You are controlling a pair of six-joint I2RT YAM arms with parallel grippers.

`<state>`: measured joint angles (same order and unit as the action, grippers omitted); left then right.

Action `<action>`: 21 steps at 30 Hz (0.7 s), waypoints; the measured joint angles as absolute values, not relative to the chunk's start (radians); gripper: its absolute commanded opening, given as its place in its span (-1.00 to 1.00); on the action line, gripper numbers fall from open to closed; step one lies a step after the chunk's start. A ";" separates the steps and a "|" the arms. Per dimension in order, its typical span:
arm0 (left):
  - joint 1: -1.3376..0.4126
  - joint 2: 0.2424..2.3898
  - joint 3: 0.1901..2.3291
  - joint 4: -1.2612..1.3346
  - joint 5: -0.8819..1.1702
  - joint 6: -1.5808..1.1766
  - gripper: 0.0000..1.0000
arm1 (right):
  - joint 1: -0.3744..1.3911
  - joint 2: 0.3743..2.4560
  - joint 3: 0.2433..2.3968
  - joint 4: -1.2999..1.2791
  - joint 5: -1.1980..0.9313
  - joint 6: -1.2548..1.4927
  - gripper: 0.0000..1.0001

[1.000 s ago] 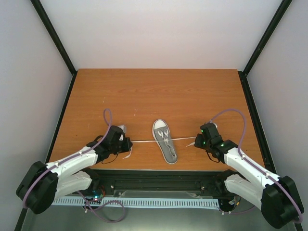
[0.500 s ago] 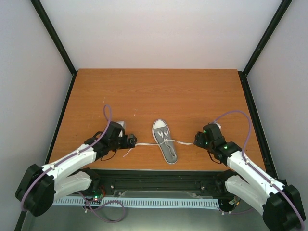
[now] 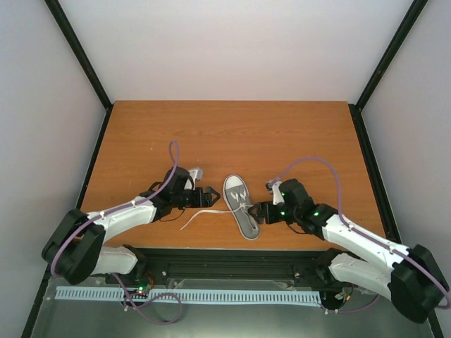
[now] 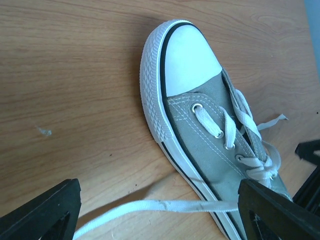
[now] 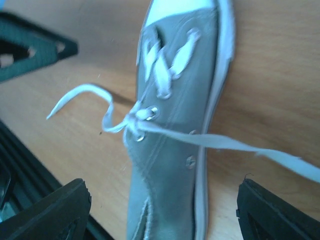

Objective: Tie the shoes

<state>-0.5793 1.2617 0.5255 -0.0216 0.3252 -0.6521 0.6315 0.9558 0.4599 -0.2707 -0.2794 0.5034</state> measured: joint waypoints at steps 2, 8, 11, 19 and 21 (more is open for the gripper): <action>-0.580 1.299 0.537 -0.004 0.332 -0.645 0.75 | 0.679 0.999 0.467 -0.257 -0.289 0.493 0.51; -0.580 1.338 0.544 0.030 0.348 -0.597 0.76 | 0.775 1.132 0.517 -0.250 -0.250 0.472 0.00; -0.580 1.341 0.552 0.030 0.344 -0.569 0.76 | 0.800 1.196 0.547 -0.252 -0.200 0.468 -0.48; -0.580 1.235 0.560 -0.023 0.244 -0.467 0.80 | 0.838 1.256 0.587 -0.253 -0.047 0.569 -0.94; -0.580 1.210 0.574 -0.027 0.234 -0.435 0.80 | 0.839 1.255 0.591 -0.242 -0.008 0.593 -0.95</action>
<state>-0.5797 1.2102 0.5735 -0.0273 0.2337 -0.4351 0.8391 1.2552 0.5907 -0.2420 -0.0082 0.5930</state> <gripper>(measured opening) 0.901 0.039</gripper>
